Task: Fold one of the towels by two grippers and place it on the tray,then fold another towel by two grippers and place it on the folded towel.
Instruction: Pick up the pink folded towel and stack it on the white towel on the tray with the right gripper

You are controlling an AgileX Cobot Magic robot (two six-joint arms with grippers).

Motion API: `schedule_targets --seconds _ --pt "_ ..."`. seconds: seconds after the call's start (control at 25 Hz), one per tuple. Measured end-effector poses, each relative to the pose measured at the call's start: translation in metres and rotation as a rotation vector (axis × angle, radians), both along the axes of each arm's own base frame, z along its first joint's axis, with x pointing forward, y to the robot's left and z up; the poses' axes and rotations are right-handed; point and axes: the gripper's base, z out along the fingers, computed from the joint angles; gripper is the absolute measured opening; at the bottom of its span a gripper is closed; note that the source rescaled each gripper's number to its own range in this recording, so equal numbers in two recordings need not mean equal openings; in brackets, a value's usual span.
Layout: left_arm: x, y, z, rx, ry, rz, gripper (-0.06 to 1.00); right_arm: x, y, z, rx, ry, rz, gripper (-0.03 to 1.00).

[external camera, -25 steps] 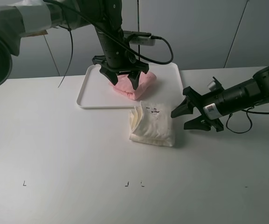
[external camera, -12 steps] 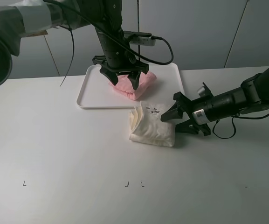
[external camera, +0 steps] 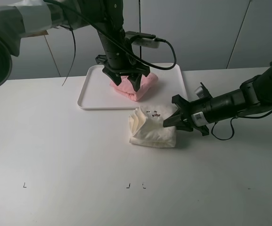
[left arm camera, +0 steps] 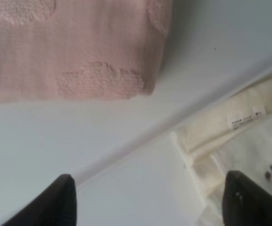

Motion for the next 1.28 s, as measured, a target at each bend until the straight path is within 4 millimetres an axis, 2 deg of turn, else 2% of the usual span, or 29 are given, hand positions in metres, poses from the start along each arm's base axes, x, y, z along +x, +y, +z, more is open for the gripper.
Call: schedule_targets --seconds 0.08,0.2,0.4,0.48,0.56,0.68,0.8,0.96,1.12,1.2,1.28 --pt "0.001 0.003 0.006 -0.022 0.000 0.011 0.63 -0.002 0.000 0.007 -0.017 -0.013 0.037 0.06" --pt "0.001 0.012 0.031 -0.045 -0.041 0.065 0.51 -0.004 -0.002 0.025 -0.055 -0.064 0.091 0.06" --pt "-0.006 0.033 0.077 -0.008 -0.156 0.120 0.55 -0.001 -0.002 0.058 -0.074 -0.144 0.115 0.06" --pt "-0.016 0.040 0.084 0.012 -0.152 0.122 0.58 0.005 -0.002 0.066 -0.089 -0.149 0.150 0.06" --pt "-0.029 0.050 0.081 0.055 -0.124 0.123 0.59 0.012 -0.002 0.074 -0.107 -0.140 0.178 0.06" --pt "-0.053 0.066 0.064 0.087 -0.097 0.134 0.59 0.024 0.001 0.090 -0.102 -0.149 0.212 0.06" --pt "-0.081 0.087 0.059 0.068 -0.125 0.141 0.59 0.037 0.005 0.112 -0.063 -0.178 0.232 0.06" --pt "-0.107 0.114 0.064 0.005 -0.202 0.172 0.59 0.056 0.016 0.145 -0.066 -0.238 0.263 0.06" --pt "-0.116 0.124 0.063 0.003 -0.201 0.189 0.62 0.076 0.037 0.182 -0.088 -0.311 0.291 0.06" --pt "-0.117 0.125 0.059 0.011 -0.189 0.188 0.69 0.087 0.052 0.193 -0.069 -0.335 0.307 0.06" --pt "-0.119 0.126 0.056 0.015 -0.181 0.187 0.79 0.098 0.067 0.196 -0.050 -0.339 0.316 0.06"
